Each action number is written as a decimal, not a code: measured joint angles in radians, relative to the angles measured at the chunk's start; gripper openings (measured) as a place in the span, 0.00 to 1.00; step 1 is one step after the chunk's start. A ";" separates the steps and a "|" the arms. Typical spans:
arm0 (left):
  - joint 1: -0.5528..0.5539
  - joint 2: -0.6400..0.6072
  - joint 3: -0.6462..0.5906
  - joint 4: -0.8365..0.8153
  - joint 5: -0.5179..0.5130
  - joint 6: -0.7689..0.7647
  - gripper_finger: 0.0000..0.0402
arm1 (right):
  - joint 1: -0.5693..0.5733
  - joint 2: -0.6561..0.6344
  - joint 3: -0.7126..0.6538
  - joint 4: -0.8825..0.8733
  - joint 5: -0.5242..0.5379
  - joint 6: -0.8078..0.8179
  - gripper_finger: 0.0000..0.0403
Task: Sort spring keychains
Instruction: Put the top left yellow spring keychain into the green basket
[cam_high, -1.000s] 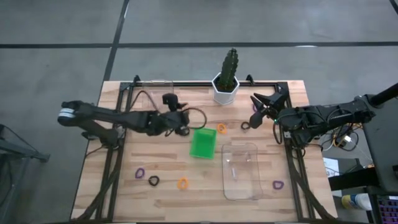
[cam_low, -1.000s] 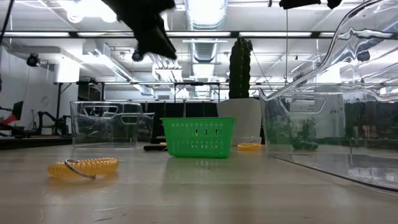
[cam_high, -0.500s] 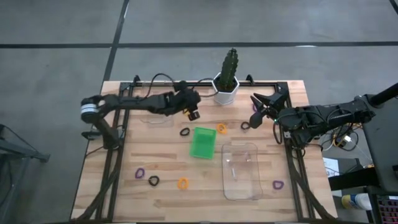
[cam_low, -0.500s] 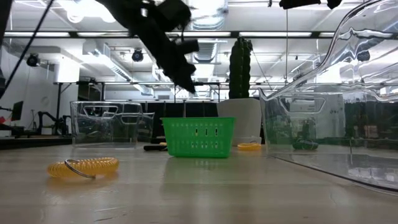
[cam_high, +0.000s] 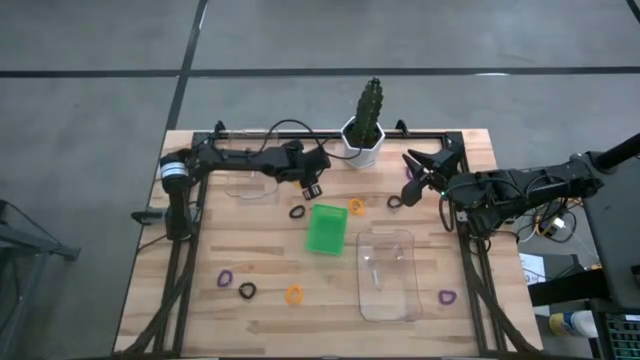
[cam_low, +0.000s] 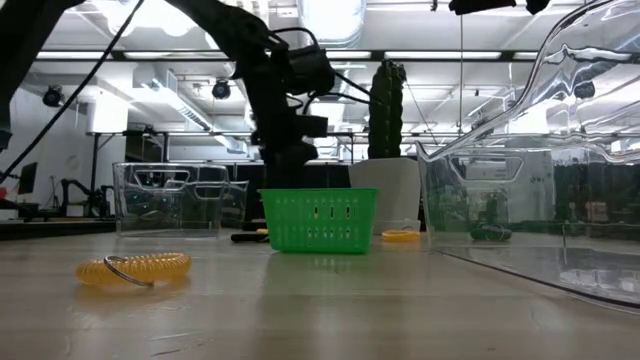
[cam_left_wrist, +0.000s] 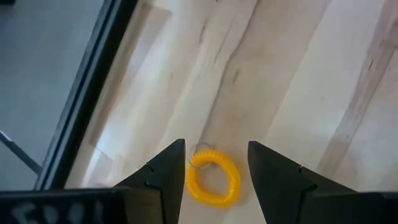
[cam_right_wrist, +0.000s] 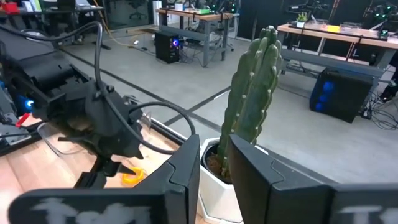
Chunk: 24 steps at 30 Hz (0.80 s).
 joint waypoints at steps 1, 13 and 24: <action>0.000 0.000 -0.004 -0.002 0.000 -0.009 0.42 | 0.000 0.000 0.000 0.000 0.000 0.000 0.19; 0.002 -0.010 -0.018 -0.023 0.136 -0.131 0.42 | 0.000 -0.001 0.000 0.000 -0.014 0.000 0.18; 0.033 -0.010 -0.111 0.025 0.133 -0.135 0.42 | 0.000 -0.001 0.000 -0.001 -0.023 0.019 0.20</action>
